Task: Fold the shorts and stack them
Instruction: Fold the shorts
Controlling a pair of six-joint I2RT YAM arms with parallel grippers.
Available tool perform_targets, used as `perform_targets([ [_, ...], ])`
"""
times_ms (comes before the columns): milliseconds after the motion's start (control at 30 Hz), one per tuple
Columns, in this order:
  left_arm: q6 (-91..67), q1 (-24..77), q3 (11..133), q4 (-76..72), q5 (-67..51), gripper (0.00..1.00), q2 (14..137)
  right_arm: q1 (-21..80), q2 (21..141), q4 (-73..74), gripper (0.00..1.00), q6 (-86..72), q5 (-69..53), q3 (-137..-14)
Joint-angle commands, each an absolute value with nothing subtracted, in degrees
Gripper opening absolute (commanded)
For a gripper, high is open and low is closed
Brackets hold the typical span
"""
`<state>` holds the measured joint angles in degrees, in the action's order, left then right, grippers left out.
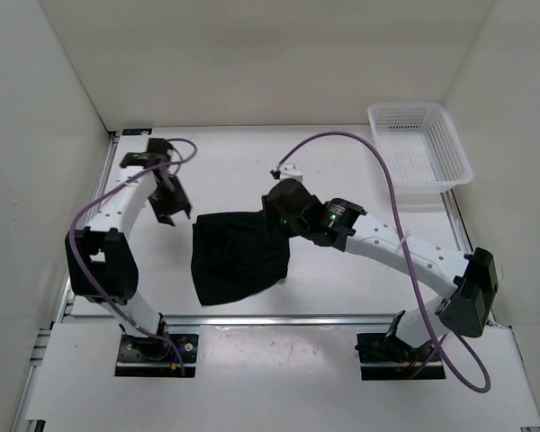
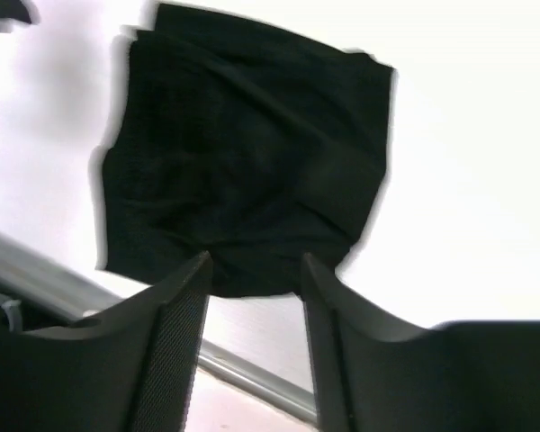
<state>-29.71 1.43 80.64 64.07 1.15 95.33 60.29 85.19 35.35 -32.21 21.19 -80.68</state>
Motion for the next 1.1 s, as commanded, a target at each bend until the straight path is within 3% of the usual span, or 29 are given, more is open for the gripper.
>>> perform_targets([
  [0, -30.0, 13.0, 79.6, 65.0, 1.3, 0.62, 90.0, 59.2, 83.7, 34.0, 0.57, -37.3, 21.3, -72.9],
  [67, -33.6, 16.6, 80.2, 65.6, 3.9, 0.91, 90.0, 57.8, 82.6, 34.0, 0.69, -38.0, 21.3, -69.9],
  [100, -34.4, 19.1, 80.7, 65.6, 3.9, 1.0, 91.0, 57.8, 82.0, 34.0, 0.72, -38.0, 20.7, -69.3],
  [367, -37.4, 25.0, 83.9, 63.9, 6.4, 1.0, 102.0, 57.2, 80.9, 36.2, 0.73, -39.0, 20.7, -67.5],
  [467, -36.0, 25.0, 84.5, 62.7, 4.8, 0.92, 104.3, 57.2, 79.9, 36.2, 0.76, -39.0, 21.3, -67.5],
  [600, -33.9, 25.0, 85.0, 63.4, 4.7, 0.43, 104.9, 57.2, 79.4, 36.7, 0.76, -39.0, 21.8, -67.0],
  [633, -33.9, 24.4, 85.5, 63.9, 4.2, 0.14, 104.9, 57.2, 79.4, 36.7, 0.76, -39.0, 21.8, -67.0],
  [767, -32.4, 21.4, 85.5, 65.7, 2.8, 0.1, 99.9, 56.5, 80.4, 35.9, 0.76, -38.3, 20.5, -66.4],
  [933, -30.0, 18.7, 82.5, 66.4, 0.3, 0.1, 96.2, 51.4, 87.3, 28.7, 0.94, -35.6, 3.8, -67.1],
  [1067, -29.4, 18.2, 80.3, 65.8, -0.9, 0.1, 95.6, 48.5, 91.2, 24.4, 0.97, -36.1, -2.4, -67.2],
])
